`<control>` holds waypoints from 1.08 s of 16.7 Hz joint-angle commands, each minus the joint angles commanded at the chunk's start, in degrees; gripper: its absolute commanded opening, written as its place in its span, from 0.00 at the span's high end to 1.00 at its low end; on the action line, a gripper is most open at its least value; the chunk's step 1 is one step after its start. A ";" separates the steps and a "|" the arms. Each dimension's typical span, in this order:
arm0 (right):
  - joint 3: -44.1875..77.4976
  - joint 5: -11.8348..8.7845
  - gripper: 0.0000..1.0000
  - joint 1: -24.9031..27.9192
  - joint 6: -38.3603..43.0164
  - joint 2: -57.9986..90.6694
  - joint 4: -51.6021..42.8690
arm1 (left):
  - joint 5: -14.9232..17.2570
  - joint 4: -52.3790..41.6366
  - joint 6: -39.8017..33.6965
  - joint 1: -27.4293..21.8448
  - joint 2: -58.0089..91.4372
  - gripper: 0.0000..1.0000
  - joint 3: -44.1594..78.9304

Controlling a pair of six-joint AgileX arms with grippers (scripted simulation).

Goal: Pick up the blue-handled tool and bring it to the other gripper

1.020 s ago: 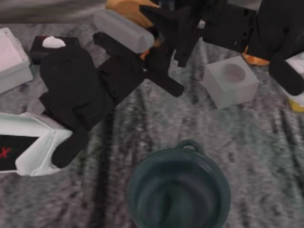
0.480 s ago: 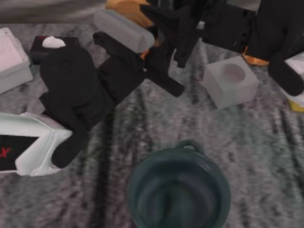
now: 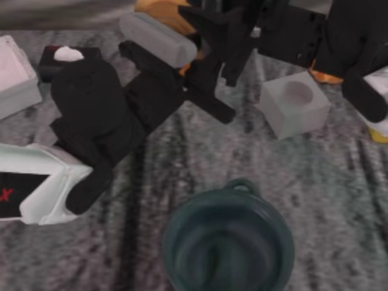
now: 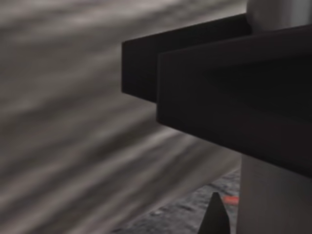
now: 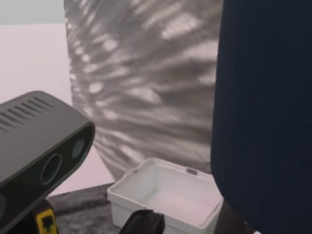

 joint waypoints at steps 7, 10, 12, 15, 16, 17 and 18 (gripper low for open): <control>0.00 0.00 1.00 0.00 0.00 0.00 0.00 | 0.00 0.00 0.00 0.00 0.00 0.02 0.00; 0.00 0.00 1.00 0.00 0.00 0.00 0.00 | 0.00 0.00 0.00 0.00 0.00 0.00 0.00; 0.00 0.00 1.00 0.00 0.00 0.00 0.00 | 0.00 0.00 0.00 0.00 0.00 0.00 0.00; 0.00 0.00 1.00 0.00 0.00 0.00 0.00 | 0.00 0.00 0.00 0.00 0.00 0.00 0.00; 0.22 0.15 1.00 -0.12 0.02 -0.26 -0.04 | -0.10 0.02 0.09 0.12 0.33 0.00 -0.19; 0.15 0.01 1.00 -0.20 0.02 -0.34 -0.02 | -0.05 0.03 0.09 0.16 0.14 0.00 -0.38; -0.15 -0.50 1.00 -0.56 0.05 -0.65 0.06 | 0.12 0.08 0.07 0.34 -0.63 0.00 -1.18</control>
